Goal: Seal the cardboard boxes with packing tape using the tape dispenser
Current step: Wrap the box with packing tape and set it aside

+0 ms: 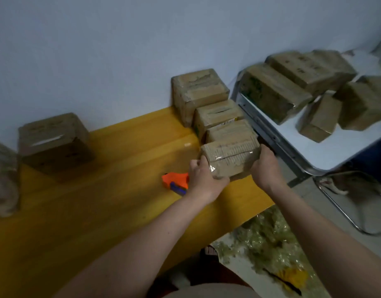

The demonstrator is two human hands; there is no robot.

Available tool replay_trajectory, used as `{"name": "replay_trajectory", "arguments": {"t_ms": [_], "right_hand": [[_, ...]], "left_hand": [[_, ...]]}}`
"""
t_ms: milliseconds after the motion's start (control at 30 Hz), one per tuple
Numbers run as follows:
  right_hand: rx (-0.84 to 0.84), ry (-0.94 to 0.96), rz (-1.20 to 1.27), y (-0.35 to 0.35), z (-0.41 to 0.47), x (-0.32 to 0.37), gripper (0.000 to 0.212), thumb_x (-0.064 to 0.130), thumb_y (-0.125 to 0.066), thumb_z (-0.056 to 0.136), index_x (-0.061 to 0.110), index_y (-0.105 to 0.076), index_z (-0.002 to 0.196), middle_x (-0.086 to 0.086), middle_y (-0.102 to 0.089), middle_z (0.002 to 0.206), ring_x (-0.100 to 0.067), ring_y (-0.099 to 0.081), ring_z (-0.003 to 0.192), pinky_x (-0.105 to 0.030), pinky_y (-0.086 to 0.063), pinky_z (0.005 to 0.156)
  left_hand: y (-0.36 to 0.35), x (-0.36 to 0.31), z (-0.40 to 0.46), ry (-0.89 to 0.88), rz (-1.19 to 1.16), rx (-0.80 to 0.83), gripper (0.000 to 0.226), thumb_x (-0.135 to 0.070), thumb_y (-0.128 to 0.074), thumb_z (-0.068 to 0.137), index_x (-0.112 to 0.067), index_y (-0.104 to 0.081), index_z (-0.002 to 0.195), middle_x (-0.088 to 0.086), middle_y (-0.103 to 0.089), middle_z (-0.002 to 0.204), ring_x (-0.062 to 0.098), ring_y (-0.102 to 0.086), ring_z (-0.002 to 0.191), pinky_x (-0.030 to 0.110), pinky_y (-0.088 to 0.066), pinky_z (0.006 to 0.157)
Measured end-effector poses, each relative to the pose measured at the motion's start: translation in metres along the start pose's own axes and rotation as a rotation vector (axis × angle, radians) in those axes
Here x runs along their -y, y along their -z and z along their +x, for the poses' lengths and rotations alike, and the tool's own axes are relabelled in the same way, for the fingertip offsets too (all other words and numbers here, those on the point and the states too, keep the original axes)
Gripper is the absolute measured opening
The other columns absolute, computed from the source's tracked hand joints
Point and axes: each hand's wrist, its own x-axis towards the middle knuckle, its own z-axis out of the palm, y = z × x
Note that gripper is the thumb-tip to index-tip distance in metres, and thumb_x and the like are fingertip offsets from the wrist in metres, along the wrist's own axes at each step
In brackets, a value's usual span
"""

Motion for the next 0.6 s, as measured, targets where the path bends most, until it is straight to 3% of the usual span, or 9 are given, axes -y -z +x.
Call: {"name": "replay_trajectory", "arguments": {"t_ms": [100, 233, 333, 400, 500, 600], "right_hand": [[0.061, -0.058, -0.067, 0.016, 0.021, -0.039, 0.051, 0.002, -0.045, 0.087, 0.010, -0.038, 0.136, -0.014, -0.048, 0.134, -0.032, -0.046, 0.122, -0.051, -0.044, 0.099], [0.269, -0.065, -0.038, 0.014, 0.040, -0.080, 0.073, 0.007, -0.056, 0.086, 0.013, -0.018, 0.148, -0.013, -0.036, 0.146, -0.031, -0.035, 0.134, -0.048, -0.036, 0.109], [0.410, 0.012, -0.154, 0.008, 0.057, -0.103, 0.080, 0.010, -0.057, 0.086, 0.013, -0.010, 0.150, -0.013, -0.032, 0.146, -0.032, -0.033, 0.135, -0.045, -0.035, 0.110], [0.397, 0.130, -0.394, 0.004, 0.063, -0.113, 0.083, 0.014, -0.058, 0.087, 0.014, -0.004, 0.151, -0.014, -0.025, 0.149, -0.032, -0.027, 0.137, -0.043, -0.030, 0.112], [0.272, 0.514, -0.707, -0.004, 0.066, -0.116, 0.085, 0.018, -0.064, 0.084, 0.019, -0.010, 0.150, -0.014, -0.020, 0.153, -0.034, -0.016, 0.143, -0.048, -0.013, 0.118], [0.277, 0.764, -0.810, -0.011, 0.071, -0.114, 0.080, 0.018, -0.063, 0.085, 0.024, -0.016, 0.150, -0.014, -0.020, 0.154, -0.032, -0.014, 0.144, -0.046, 0.001, 0.116]], "left_hand": [[-0.043, -0.017, 0.016, -0.028, 0.081, 0.042, 0.088, -0.030, -0.075, 0.076, -0.009, -0.025, 0.145, 0.011, -0.034, 0.129, 0.027, -0.039, 0.125, 0.029, -0.033, 0.106], [-0.081, -0.012, 0.036, -0.026, 0.199, 0.050, 0.105, -0.026, -0.073, 0.081, -0.031, 0.002, 0.153, 0.006, -0.034, 0.132, 0.026, -0.040, 0.124, 0.034, -0.037, 0.102], [-0.088, 0.004, 0.048, -0.066, 0.404, 0.143, 0.097, -0.019, -0.069, 0.085, -0.041, -0.002, 0.151, 0.006, -0.037, 0.132, 0.026, -0.040, 0.125, 0.034, -0.038, 0.100], [-0.085, 0.014, 0.052, -0.105, 0.551, 0.100, 0.090, -0.025, -0.070, 0.085, -0.042, -0.009, 0.151, 0.003, -0.044, 0.131, 0.025, -0.043, 0.124, 0.036, -0.035, 0.102], [-0.083, 0.023, 0.056, -0.183, 0.697, -0.075, 0.075, -0.039, -0.069, 0.084, -0.038, -0.027, 0.146, -0.004, -0.054, 0.126, 0.018, -0.047, 0.121, 0.037, -0.020, 0.113], [-0.089, 0.020, 0.065, -0.251, 0.761, -0.084, 0.062, -0.038, -0.067, 0.086, -0.033, -0.039, 0.141, -0.007, -0.057, 0.124, 0.013, -0.049, 0.121, 0.039, -0.004, 0.117]]}}
